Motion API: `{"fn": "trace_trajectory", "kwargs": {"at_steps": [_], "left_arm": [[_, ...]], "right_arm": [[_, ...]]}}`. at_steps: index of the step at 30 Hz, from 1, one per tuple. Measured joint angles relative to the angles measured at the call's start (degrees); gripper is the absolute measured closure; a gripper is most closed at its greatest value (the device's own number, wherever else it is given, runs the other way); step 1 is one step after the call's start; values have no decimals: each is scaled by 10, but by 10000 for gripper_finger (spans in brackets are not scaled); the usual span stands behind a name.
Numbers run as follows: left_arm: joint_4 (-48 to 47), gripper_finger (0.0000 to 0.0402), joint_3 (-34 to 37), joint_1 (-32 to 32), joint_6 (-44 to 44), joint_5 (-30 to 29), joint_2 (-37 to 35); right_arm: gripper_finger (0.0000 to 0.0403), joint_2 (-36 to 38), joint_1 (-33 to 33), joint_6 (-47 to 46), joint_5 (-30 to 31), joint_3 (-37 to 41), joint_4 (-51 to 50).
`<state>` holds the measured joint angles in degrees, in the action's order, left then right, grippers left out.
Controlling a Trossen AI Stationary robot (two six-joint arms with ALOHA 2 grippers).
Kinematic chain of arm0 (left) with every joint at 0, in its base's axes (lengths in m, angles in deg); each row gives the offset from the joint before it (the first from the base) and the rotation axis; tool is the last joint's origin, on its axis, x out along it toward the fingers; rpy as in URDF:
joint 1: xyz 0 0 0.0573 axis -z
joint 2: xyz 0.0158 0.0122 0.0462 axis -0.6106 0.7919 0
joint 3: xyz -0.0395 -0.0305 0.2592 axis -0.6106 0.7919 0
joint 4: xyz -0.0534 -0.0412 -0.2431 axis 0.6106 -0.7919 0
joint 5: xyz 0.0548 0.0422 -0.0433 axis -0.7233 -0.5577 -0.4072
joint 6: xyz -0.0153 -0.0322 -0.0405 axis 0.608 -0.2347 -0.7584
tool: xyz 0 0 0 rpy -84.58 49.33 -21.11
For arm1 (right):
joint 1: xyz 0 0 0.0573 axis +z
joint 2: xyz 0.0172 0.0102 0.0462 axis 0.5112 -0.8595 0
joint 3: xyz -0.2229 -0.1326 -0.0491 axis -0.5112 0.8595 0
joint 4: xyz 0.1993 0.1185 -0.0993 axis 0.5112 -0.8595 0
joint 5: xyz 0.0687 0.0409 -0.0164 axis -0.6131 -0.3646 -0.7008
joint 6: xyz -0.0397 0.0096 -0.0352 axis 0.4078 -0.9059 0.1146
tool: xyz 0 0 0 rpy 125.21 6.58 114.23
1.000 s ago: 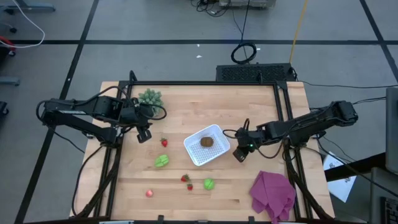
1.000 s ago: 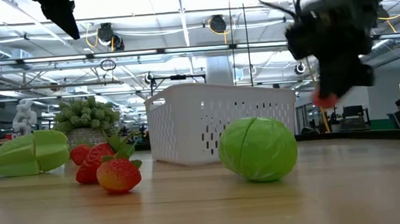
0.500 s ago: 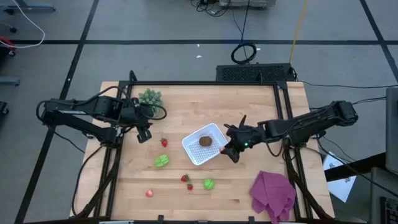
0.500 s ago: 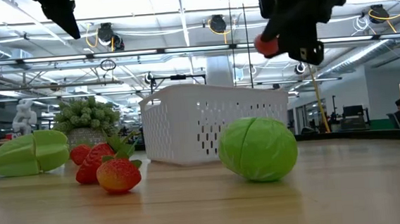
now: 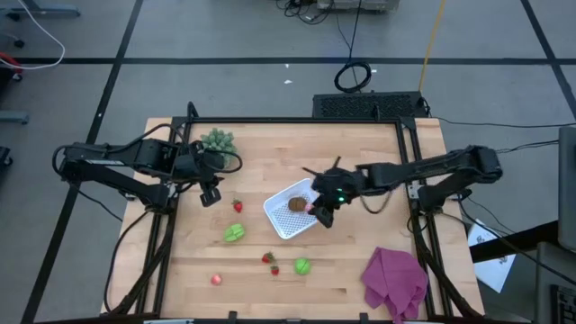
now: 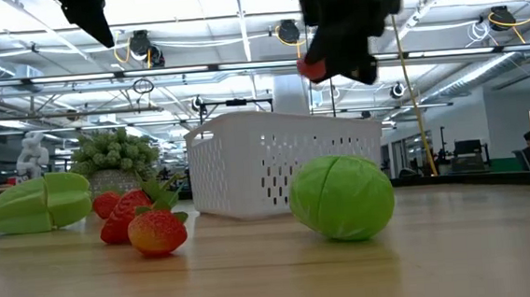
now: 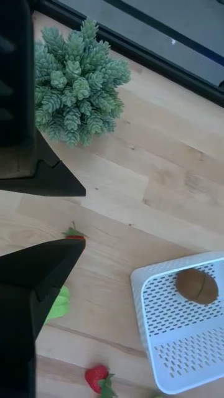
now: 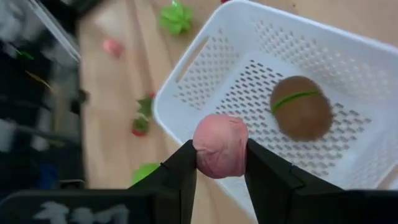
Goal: Pick and placing Produce into tupperware
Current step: Put the top peach into the white bin
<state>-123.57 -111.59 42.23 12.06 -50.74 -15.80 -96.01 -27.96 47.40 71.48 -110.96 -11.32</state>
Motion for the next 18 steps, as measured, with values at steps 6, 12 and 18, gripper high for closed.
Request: {"fn": "trace_trajectory", "kwargs": {"at_steps": [6, 12, 18], "left_arm": [[-2, 277, 0, 0, 4, 1, 0], [-7, 277, 0, 0, 14, 2, 0], [-9, 277, 0, 0, 20, 2, 0]], "right_arm": [[293, -121, -14, 93, 23, -186, -197], [293, -205, -14, 145, 64, -271, -305], [293, -236, -17, 152, 78, -271, -340]]}}
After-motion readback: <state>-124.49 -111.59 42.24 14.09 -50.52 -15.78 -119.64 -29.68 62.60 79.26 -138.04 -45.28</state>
